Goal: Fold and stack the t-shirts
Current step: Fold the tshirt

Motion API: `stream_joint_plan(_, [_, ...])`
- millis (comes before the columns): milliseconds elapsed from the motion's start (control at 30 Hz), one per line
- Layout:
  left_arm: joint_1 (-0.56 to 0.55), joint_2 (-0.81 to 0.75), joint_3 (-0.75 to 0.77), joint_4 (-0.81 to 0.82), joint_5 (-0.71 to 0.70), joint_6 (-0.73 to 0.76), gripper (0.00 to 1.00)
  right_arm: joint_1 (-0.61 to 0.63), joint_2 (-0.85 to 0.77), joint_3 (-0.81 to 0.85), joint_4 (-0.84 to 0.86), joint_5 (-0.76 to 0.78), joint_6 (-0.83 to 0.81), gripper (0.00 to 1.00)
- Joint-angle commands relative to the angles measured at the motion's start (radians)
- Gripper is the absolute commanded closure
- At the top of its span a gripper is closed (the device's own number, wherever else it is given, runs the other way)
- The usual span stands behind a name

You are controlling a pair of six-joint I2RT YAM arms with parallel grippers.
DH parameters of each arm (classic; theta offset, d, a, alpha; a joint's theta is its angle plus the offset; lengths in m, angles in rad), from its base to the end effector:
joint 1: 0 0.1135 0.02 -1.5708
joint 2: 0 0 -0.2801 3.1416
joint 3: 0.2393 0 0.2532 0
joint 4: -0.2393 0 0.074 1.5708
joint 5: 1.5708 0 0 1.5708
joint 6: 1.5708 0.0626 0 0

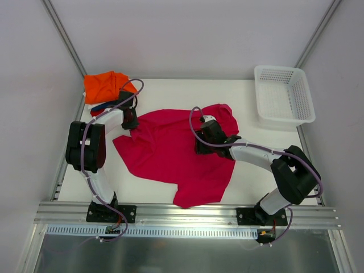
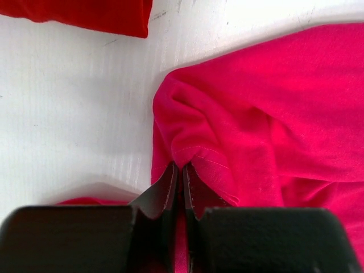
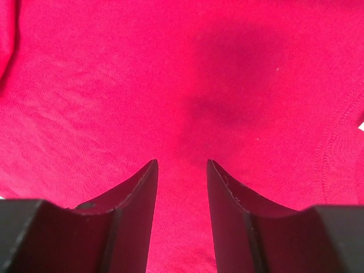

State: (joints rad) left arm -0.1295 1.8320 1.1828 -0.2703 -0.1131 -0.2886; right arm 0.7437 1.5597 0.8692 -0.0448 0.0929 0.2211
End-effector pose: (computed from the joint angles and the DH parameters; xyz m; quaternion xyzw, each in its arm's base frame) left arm 0.4046 -0.0456 0.1749 -0.0932 0.9415 -0.0139 0.3236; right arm 0.2585 0.2299 0.1917 -0.2177 0.8869 0.1504 0.3787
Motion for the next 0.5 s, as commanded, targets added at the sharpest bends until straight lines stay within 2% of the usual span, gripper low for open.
stream_joint_plan(0, [0.004, -0.065, 0.049, -0.018, -0.045, 0.014, 1.00, 0.011, -0.020, 0.001, 0.020, 0.001, 0.015, 0.57])
stream_joint_plan(300, [0.004, -0.171, 0.127, -0.038, -0.160, 0.066, 1.00, 0.023, 0.017, -0.010, 0.034, -0.002, 0.027, 0.58])
stream_joint_plan(467, [0.004, -0.148, 0.217, -0.050, -0.218, 0.103, 1.00, 0.034, 0.011, -0.015, 0.037, -0.009, 0.034, 0.58])
